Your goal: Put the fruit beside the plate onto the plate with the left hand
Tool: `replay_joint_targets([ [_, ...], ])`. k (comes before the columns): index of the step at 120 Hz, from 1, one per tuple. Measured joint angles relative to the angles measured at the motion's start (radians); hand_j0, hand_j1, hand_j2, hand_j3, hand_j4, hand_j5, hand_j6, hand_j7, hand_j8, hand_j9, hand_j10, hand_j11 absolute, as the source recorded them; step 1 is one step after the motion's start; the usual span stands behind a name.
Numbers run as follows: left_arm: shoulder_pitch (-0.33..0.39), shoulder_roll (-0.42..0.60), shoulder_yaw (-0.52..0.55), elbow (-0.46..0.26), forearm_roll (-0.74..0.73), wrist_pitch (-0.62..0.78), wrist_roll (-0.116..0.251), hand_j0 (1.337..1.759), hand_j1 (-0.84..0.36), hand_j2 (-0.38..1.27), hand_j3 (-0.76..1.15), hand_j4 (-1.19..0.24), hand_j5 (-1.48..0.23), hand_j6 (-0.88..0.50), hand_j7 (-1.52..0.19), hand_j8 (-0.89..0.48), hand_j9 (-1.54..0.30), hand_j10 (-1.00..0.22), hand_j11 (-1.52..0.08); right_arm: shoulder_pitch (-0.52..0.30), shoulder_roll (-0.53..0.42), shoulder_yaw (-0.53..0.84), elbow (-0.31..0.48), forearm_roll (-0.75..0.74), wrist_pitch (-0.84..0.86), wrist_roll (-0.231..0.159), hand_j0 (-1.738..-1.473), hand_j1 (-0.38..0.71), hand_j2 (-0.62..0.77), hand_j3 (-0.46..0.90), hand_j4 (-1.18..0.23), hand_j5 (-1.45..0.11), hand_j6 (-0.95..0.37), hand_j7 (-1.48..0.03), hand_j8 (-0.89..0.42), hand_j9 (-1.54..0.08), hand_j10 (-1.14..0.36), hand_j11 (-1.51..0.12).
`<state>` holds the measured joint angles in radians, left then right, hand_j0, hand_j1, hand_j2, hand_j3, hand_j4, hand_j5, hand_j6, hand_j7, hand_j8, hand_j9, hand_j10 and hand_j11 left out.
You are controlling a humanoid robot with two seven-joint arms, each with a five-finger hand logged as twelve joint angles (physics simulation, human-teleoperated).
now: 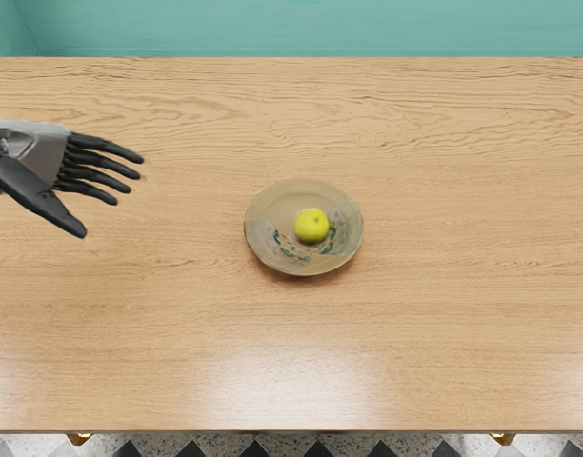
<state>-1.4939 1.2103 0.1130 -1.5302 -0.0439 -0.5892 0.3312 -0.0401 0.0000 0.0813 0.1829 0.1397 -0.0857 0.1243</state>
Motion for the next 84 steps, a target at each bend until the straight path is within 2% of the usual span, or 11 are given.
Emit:
replay_joint_targets([
  [19, 0.048, -0.013, -0.001, 0.065, -0.006, -0.018, -0.018, 1.658, 0.03, 0.05, 0.00, -0.26, -0.34, -0.26, -0.34, -0.26, -0.34, -0.26, -0.34, 0.000, 0.000, 0.000, 0.000, 0.000, 0.000, 0.000, -1.658, -0.31, -0.01, 0.00, -0.03, -0.05, -0.03, -0.05, -0.03, -0.05, -0.03, -0.05],
  [28, 0.097, -0.028, -0.001, 0.088, -0.001, -0.020, -0.071, 1.658, 0.03, 0.05, 0.00, -0.26, -0.34, -0.26, -0.34, -0.26, -0.34, -0.26, -0.34, 0.000, 0.000, 0.000, 0.000, 0.000, 0.000, 0.000, -1.658, -0.31, -0.01, 0.00, -0.03, -0.05, -0.03, -0.05, -0.03, -0.05, -0.03, -0.05],
  [51, 0.156, -0.059, -0.002, 0.148, 0.002, -0.022, -0.217, 1.658, 0.04, 0.05, 0.00, -0.26, -0.34, -0.26, -0.34, -0.26, -0.34, -0.26, -0.34, 0.000, 0.000, 0.001, 0.000, 0.000, 0.000, 0.000, -1.658, -0.31, -0.01, 0.00, -0.03, -0.05, -0.03, -0.05, -0.03, -0.05, -0.03, -0.05],
  [65, 0.182, -0.058, -0.003, 0.165, 0.002, -0.022, -0.260, 1.658, 0.04, 0.05, 0.00, -0.26, -0.34, -0.26, -0.34, -0.26, -0.34, -0.26, -0.34, 0.000, 0.000, 0.001, 0.000, 0.000, 0.000, 0.000, -1.658, -0.31, -0.01, 0.00, -0.03, -0.05, -0.03, -0.05, -0.03, -0.05, -0.03, -0.05],
  [84, 0.209, -0.054, -0.007, 0.229, 0.002, -0.022, -0.295, 1.658, 0.04, 0.05, 0.00, -0.26, -0.34, -0.26, -0.34, -0.26, -0.34, -0.26, -0.34, 0.001, 0.000, 0.002, 0.000, 0.000, 0.000, 0.000, -1.658, -0.31, -0.01, 0.00, -0.03, -0.05, -0.03, -0.05, -0.03, -0.05, -0.03, -0.05],
])
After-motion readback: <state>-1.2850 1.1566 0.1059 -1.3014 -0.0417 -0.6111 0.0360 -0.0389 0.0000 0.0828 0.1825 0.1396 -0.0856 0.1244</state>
